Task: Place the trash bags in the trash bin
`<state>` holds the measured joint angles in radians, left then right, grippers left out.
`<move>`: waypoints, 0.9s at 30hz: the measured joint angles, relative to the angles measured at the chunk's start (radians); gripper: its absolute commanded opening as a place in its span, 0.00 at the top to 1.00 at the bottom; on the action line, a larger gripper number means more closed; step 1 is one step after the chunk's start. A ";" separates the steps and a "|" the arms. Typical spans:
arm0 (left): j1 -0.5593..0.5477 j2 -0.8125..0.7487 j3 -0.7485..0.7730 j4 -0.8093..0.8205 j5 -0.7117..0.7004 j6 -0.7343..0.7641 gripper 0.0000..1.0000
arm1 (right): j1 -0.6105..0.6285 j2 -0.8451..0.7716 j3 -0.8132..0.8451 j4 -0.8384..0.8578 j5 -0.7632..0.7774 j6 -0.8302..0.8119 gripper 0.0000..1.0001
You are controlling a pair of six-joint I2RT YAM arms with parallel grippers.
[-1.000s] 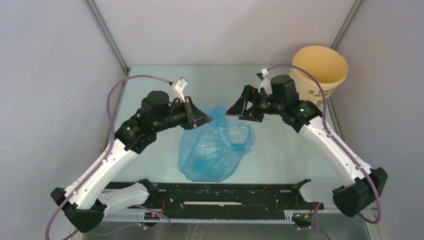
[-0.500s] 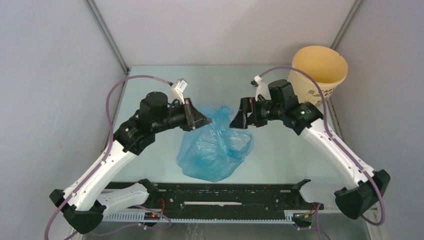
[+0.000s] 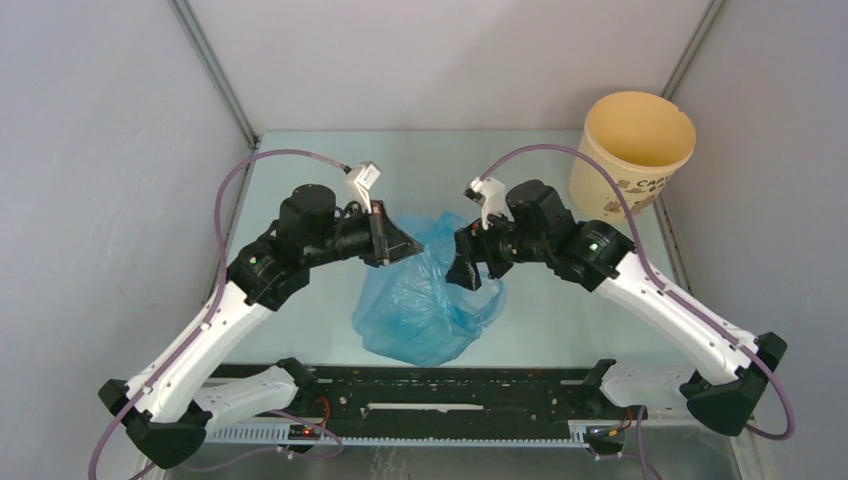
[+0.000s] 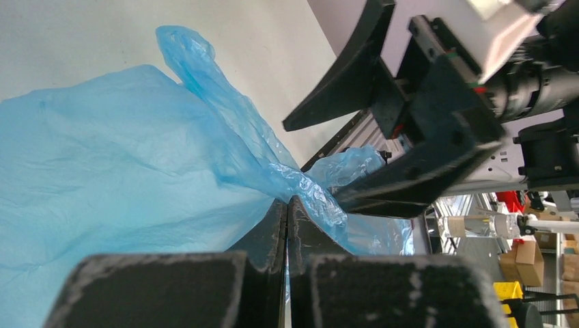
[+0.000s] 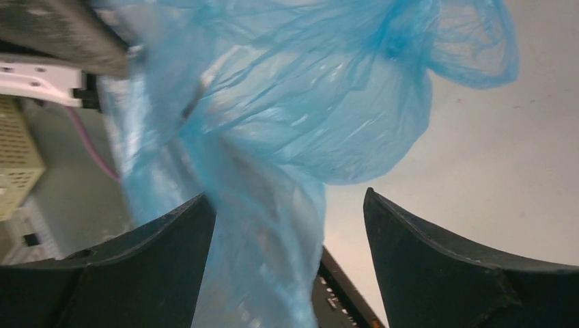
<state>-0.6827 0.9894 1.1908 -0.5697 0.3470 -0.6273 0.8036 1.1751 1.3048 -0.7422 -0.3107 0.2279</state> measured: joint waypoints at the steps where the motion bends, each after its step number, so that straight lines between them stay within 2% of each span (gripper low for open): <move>1: 0.000 -0.002 0.000 -0.002 0.001 0.002 1.00 | 0.014 0.021 0.000 0.001 0.040 -0.014 0.16; 4: 0.000 -0.014 0.000 -0.002 0.002 0.010 1.00 | 0.033 0.066 0.004 0.003 0.085 -0.045 0.19; 5: 0.000 -0.019 0.000 -0.003 0.002 0.012 1.00 | 0.042 0.088 0.013 0.005 0.097 -0.053 0.24; 6: 0.000 -0.028 0.000 -0.005 0.001 0.016 1.00 | 0.050 0.110 0.023 0.013 0.101 -0.061 0.32; 8: 0.000 -0.047 0.000 -0.014 -0.004 0.023 1.00 | 0.063 0.146 0.047 0.031 0.107 -0.065 0.58; 9: 0.000 -0.058 0.000 -0.023 -0.011 0.026 1.00 | 0.068 0.159 0.063 0.039 0.117 -0.061 0.86; 10: 0.002 -0.071 0.000 -0.034 -0.027 0.026 1.00 | 0.070 0.167 0.079 0.041 0.137 -0.055 1.00; 13: 0.012 -0.107 0.000 -0.077 -0.079 0.026 1.00 | 0.060 0.171 0.156 0.009 0.238 -0.016 1.00; 14: 0.020 -0.124 -0.001 -0.094 -0.105 0.024 0.97 | 0.047 0.171 0.215 -0.024 0.294 0.000 1.00; 16: 0.038 -0.167 -0.001 -0.121 -0.155 0.016 0.75 | 0.016 0.160 0.309 -0.051 0.374 0.010 1.00; 21: 0.061 -0.290 -0.042 -0.136 -0.223 -0.020 0.33 | -0.028 0.013 0.369 -0.019 0.435 0.013 1.00; 23: 0.064 -0.304 -0.040 -0.154 -0.235 -0.047 0.06 | -0.029 -0.044 0.334 0.008 0.411 0.034 1.00; 24: 0.065 -0.297 -0.038 -0.169 -0.241 -0.060 0.01 | -0.029 -0.066 0.312 0.019 0.396 0.050 1.00; 27: 0.066 -0.243 -0.010 -0.246 -0.255 -0.100 0.00 | -0.029 -0.082 0.239 0.040 0.359 0.098 1.00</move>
<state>-0.6163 0.7460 1.1809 -0.8158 0.0921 -0.7273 0.7746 1.0931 1.5440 -0.7017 0.0486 0.3260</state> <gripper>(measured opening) 0.982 0.006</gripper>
